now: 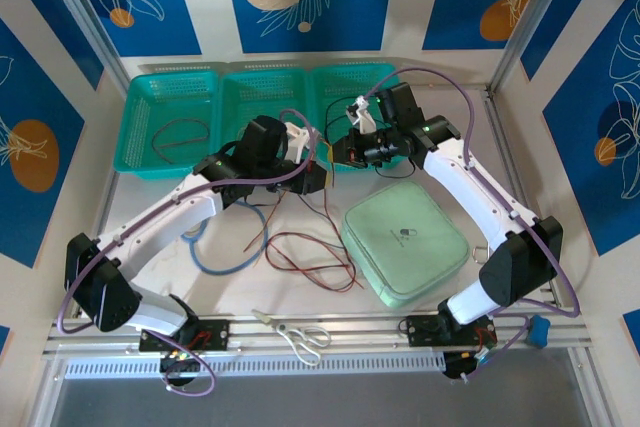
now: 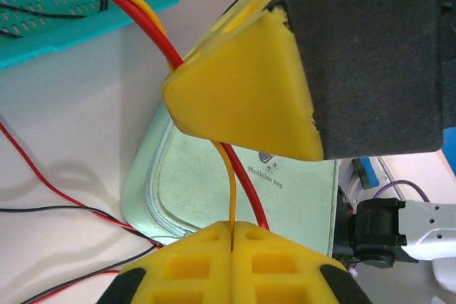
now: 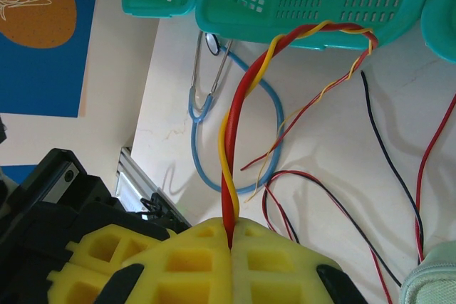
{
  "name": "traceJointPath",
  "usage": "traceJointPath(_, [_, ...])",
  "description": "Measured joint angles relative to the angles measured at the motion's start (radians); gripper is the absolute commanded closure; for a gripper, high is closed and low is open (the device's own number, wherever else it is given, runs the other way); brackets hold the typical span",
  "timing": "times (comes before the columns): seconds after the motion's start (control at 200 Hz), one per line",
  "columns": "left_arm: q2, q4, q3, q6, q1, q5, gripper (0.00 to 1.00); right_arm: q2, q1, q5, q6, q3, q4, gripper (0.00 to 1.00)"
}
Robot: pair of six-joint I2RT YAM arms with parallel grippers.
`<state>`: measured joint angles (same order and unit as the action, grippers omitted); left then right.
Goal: Untangle the cables
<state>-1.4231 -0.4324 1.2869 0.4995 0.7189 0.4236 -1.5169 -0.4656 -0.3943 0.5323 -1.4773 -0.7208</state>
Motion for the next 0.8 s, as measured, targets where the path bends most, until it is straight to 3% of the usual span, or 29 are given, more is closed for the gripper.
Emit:
traceJointPath(0.04, [0.000,-0.001,0.000,0.000,0.000,-0.005,1.00,0.000,0.000,0.000,0.000,0.000,0.000,0.96])
traceJointPath(0.185, [0.000,0.001,-0.004,0.001,0.001,-0.026,1.00,0.000,0.000,-0.011,0.006,0.000,0.000,0.68])
traceJointPath(0.25, [0.000,0.003,-0.009,0.006,0.002,-0.046,1.00,0.000,0.002,-0.019,0.009,0.001,0.003,0.61])
traceJointPath(0.39, [0.000,0.007,-0.013,0.018,0.001,-0.076,1.00,0.010,0.015,-0.040,0.020,0.034,0.021,0.56])
traceJointPath(0.8, [-0.001,0.017,-0.013,0.019,0.001,-0.085,1.00,0.097,0.084,-0.082,0.061,0.150,0.039,0.56])
